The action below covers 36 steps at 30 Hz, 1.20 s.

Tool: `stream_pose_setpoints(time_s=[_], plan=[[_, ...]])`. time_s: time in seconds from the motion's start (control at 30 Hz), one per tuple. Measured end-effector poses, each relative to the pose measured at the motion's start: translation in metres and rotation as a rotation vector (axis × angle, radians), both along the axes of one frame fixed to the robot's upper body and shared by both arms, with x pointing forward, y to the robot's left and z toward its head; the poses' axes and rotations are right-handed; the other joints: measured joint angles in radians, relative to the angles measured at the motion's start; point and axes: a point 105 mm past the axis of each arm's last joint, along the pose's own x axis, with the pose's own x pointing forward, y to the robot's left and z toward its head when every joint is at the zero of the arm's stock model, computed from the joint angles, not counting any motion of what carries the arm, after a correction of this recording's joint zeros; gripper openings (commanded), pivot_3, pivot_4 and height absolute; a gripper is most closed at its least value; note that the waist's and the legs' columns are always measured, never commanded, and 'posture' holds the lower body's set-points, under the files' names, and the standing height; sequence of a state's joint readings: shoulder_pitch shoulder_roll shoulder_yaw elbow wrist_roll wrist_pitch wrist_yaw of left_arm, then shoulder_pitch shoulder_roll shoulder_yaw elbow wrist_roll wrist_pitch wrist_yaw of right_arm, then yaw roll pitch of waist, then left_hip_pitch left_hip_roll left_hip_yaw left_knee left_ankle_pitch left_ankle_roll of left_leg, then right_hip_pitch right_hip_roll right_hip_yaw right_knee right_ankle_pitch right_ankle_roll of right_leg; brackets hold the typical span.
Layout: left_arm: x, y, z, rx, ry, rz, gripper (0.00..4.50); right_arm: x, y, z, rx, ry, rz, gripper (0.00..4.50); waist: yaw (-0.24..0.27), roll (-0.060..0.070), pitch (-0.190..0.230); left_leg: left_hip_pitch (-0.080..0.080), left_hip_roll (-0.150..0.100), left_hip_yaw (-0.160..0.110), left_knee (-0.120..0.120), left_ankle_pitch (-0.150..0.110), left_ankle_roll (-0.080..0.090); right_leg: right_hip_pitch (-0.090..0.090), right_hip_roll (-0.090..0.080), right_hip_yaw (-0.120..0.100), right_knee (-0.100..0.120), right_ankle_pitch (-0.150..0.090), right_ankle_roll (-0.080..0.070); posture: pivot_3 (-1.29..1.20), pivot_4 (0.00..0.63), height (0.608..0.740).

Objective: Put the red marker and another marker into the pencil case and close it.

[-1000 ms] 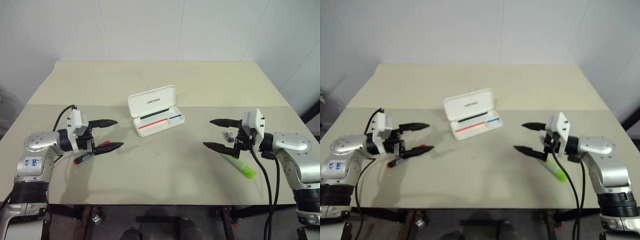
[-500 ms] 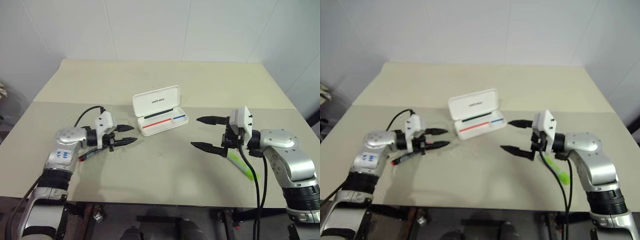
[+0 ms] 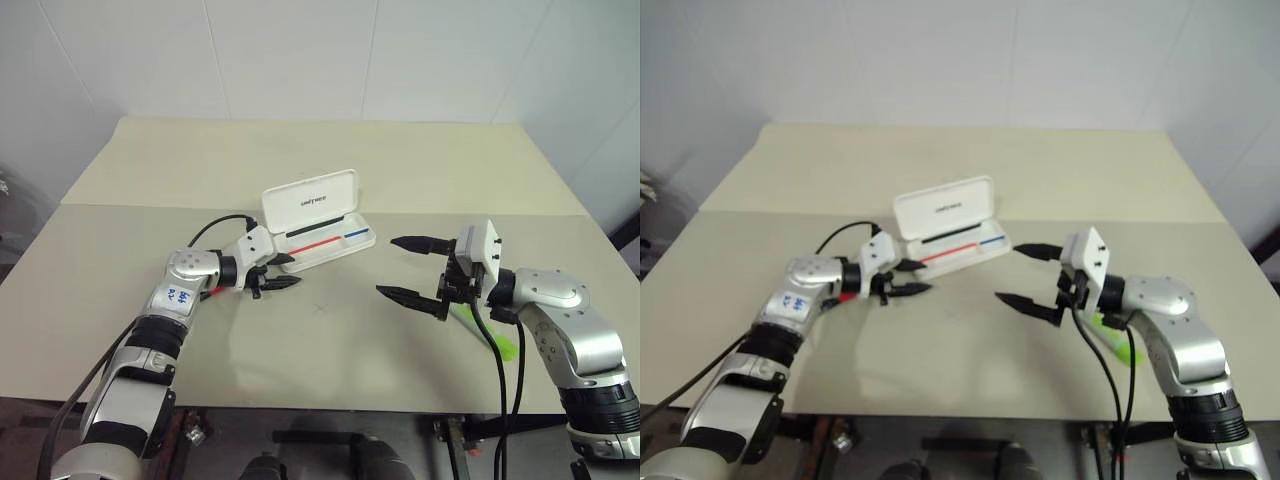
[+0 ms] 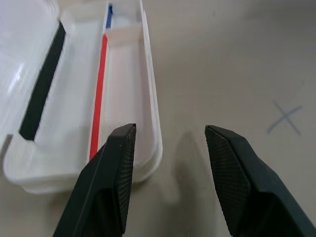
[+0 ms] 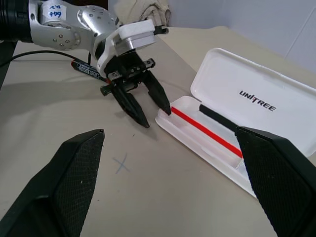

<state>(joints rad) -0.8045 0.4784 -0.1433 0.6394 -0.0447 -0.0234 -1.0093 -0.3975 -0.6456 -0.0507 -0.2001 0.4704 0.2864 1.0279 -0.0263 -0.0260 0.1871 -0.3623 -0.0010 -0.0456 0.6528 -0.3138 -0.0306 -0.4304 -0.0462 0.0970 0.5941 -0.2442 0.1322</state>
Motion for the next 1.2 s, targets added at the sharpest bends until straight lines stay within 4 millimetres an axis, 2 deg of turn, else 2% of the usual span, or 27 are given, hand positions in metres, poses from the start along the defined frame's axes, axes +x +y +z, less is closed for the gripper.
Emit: stream_pose_setpoints(time_s=[0.1, 0.57, 0.67, 0.83, 1.07, 1.2], plan=[[0.004, 0.000, 0.001, 0.016, 0.003, 0.010, 2.31, -0.001, 0.000, -0.001, 0.004, -0.002, -0.010, 4.50, 0.000, 0.000, 0.000, 0.000, 0.000, 0.000, 0.001, 0.000, 0.000, 0.000, 0.000, 0.000, 0.000, 0.000, 0.000, 0.00, 0.150, 0.740], [0.013, -0.027, -0.008, 0.065, 0.051, -0.037, 2.31, -0.007, -0.003, 0.006, 0.039, -0.030, -0.065, 4.50, -0.002, 0.000, 0.000, -0.001, -0.001, 0.000, 0.001, 0.000, 0.000, 0.000, 0.000, 0.000, 0.001, 0.000, 0.001, 0.00, 0.150, 0.740], [0.014, -0.028, -0.010, 0.078, 0.072, -0.029, 1.72, -0.008, -0.001, 0.009, 0.041, -0.044, -0.062, 4.50, -0.001, 0.000, 0.000, -0.001, 0.000, 0.000, 0.001, 0.000, 0.000, 0.000, 0.001, 0.000, 0.001, 0.000, 0.001, 0.00, 0.150, 0.740], [0.018, -0.027, -0.007, 0.086, 0.080, -0.007, 0.07, -0.009, -0.002, 0.011, 0.042, -0.053, -0.069, 4.50, -0.002, 0.000, 0.000, -0.001, -0.001, 0.000, 0.002, 0.000, 0.000, 0.000, 0.000, 0.000, 0.001, 0.000, 0.001, 0.00, 0.150, 0.740], [0.016, -0.029, -0.005, 0.065, 0.111, -0.021, 0.03, -0.008, -0.003, 0.013, 0.035, -0.055, -0.070, 4.50, 0.000, 0.000, 0.000, -0.001, -0.001, 0.000, 0.003, 0.000, 0.000, 0.000, 0.000, 0.000, 0.002, 0.001, 0.001, 0.00, 0.150, 0.740], [0.000, -0.029, -0.005, 0.076, 0.126, -0.100, 0.03, -0.007, -0.007, 0.013, 0.027, -0.049, -0.069, 4.50, -0.001, 0.000, 0.000, -0.002, 0.000, 0.000, 0.002, 0.000, 0.000, 0.000, 0.000, 0.000, 0.001, 0.001, 0.001, 0.00, 0.150, 0.740]])
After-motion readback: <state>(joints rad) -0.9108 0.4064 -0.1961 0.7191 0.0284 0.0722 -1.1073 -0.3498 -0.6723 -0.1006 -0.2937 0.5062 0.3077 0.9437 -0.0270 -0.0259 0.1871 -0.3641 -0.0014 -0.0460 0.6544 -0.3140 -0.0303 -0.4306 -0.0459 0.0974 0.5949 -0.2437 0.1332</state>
